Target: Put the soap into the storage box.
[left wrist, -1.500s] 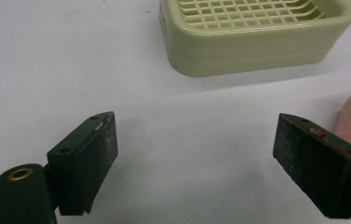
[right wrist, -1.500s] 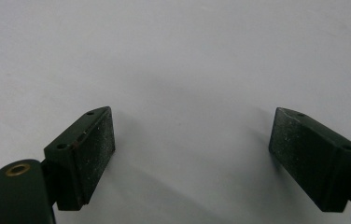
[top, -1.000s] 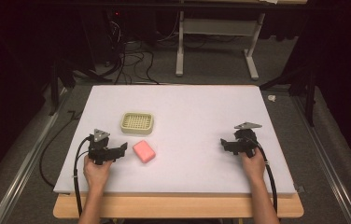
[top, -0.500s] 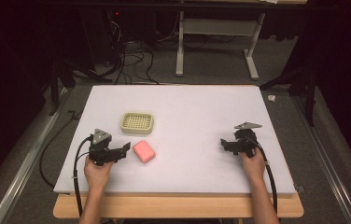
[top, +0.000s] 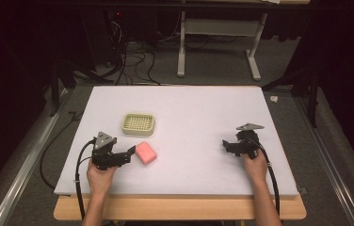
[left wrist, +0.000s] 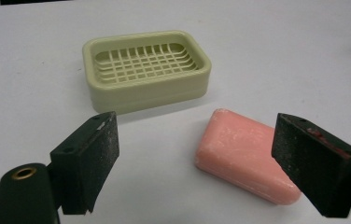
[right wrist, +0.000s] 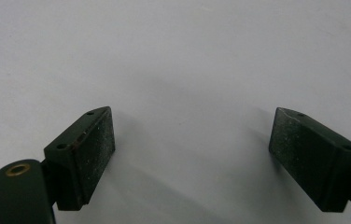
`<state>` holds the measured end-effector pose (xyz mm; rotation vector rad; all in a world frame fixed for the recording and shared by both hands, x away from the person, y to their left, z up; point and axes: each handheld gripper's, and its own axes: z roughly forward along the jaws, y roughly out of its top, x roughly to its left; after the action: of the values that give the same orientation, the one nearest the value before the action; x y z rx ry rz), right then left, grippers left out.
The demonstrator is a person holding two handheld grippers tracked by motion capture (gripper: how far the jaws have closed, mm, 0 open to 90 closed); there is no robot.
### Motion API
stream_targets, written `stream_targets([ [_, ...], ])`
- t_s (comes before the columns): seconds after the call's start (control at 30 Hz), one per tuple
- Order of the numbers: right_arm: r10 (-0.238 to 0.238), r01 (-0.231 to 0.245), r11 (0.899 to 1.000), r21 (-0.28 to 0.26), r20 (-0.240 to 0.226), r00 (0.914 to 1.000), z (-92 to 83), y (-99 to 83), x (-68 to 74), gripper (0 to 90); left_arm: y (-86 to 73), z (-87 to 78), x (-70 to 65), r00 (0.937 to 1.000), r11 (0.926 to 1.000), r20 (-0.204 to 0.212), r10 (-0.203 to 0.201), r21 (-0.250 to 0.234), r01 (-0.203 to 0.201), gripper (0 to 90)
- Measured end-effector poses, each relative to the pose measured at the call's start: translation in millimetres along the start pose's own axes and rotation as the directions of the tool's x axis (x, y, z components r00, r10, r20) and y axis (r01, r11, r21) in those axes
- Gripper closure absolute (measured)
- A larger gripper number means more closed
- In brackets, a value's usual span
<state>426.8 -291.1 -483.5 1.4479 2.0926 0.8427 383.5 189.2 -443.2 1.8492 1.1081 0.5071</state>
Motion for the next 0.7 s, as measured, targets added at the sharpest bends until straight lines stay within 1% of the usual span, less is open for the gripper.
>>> stream_targets([
  [0.1,0.0,0.0,1.0,0.0,0.0,1.0,0.0,0.0,0.1,15.1,0.0,-0.5,-3.0,0.9999,1.0,0.008,0.007,0.002,-0.007,15.4],
  [0.23,0.0,0.0,1.0,0.0,0.0,1.0,0.0,0.0,0.0,15.1,-0.2,0.0,-11.4,0.9994,0.9996,0.024,0.026,0.008,-0.026,14.9],
  [0.4,0.0,0.0,1.0,0.0,0.0,1.0,0.0,0.0,0.0,15.1,0.4,2.5,-18.6,0.9984,0.9991,0.041,0.039,0.013,-0.04,14.6],
  [0.53,0.0,0.0,1.0,0.0,0.0,1.0,0.0,0.0,0.1,15.1,0.4,5.9,-22.9,0.9972,0.9983,0.055,0.051,0.024,-0.053,14.1],
  [0.6,0.0,0.0,1.0,0.0,0.0,1.0,0.0,0.0,0.1,15.1,0.2,7.5,-24.5,0.9968,0.9977,0.054,0.059,0.031,-0.06,13.6],
  [0.7,0.0,0.0,1.0,0.0,0.0,1.0,0.0,0.0,0.0,15.1,0.0,9.3,-26.4,0.9963,0.9973,0.061,0.061,0.036,-0.063,13.2],
])
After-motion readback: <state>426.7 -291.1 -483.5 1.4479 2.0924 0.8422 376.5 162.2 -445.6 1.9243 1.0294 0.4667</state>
